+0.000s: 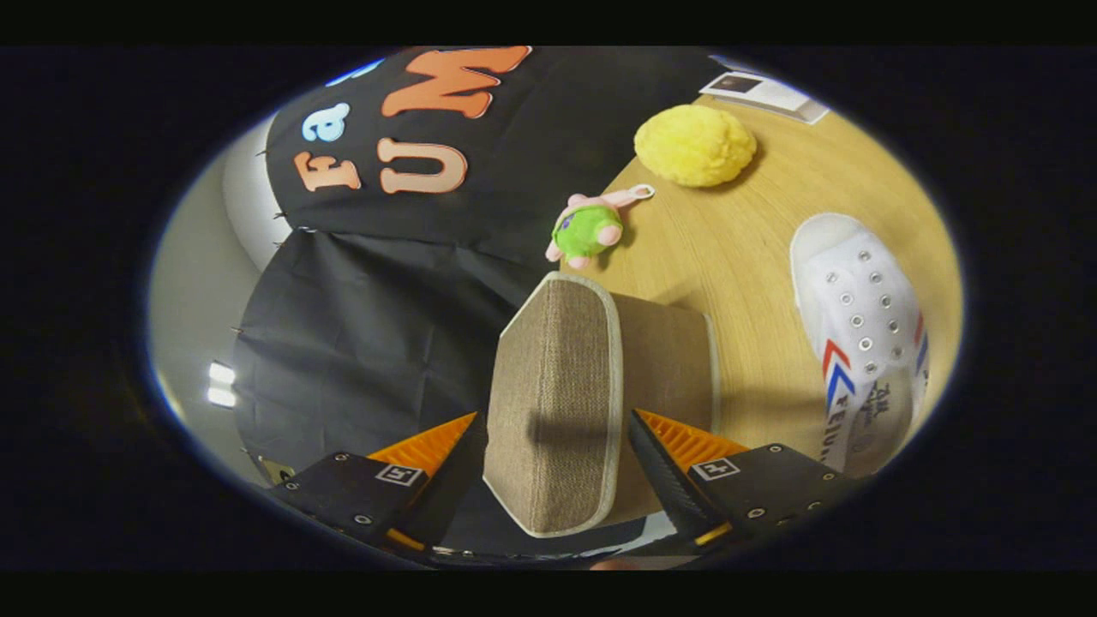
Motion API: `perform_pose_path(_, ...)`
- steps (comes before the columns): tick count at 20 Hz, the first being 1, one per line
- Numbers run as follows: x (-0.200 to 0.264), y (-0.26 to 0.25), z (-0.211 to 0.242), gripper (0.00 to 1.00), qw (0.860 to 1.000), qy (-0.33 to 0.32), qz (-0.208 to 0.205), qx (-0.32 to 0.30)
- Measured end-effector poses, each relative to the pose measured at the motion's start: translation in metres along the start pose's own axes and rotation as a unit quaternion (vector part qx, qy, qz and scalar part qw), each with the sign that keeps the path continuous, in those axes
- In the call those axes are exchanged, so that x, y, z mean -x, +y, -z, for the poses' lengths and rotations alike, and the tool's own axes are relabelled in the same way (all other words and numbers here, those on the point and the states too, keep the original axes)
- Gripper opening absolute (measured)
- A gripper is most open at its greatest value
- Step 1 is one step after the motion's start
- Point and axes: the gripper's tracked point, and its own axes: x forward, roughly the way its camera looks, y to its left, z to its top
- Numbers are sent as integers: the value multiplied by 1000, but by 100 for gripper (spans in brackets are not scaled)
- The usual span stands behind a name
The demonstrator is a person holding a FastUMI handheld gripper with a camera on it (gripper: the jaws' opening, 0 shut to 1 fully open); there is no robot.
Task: Open the storage box then place both shoes into the box .Put the left shoe in first, then the right shoe, with the right side of both shoes facing outward in a uniform manner.
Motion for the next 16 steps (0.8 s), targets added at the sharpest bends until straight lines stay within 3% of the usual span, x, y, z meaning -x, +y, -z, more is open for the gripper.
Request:
perform_pose_path(9,-2,10,2,97,995,9,-54,-85)
perform_pose_path(13,16,44,-14,90,990,-13,-110,-87)
perform_pose_path(14,17,51,-19,83,988,-22,-125,-88)
perform_pose_path(16,7,42,-14,75,993,-19,-101,-65)
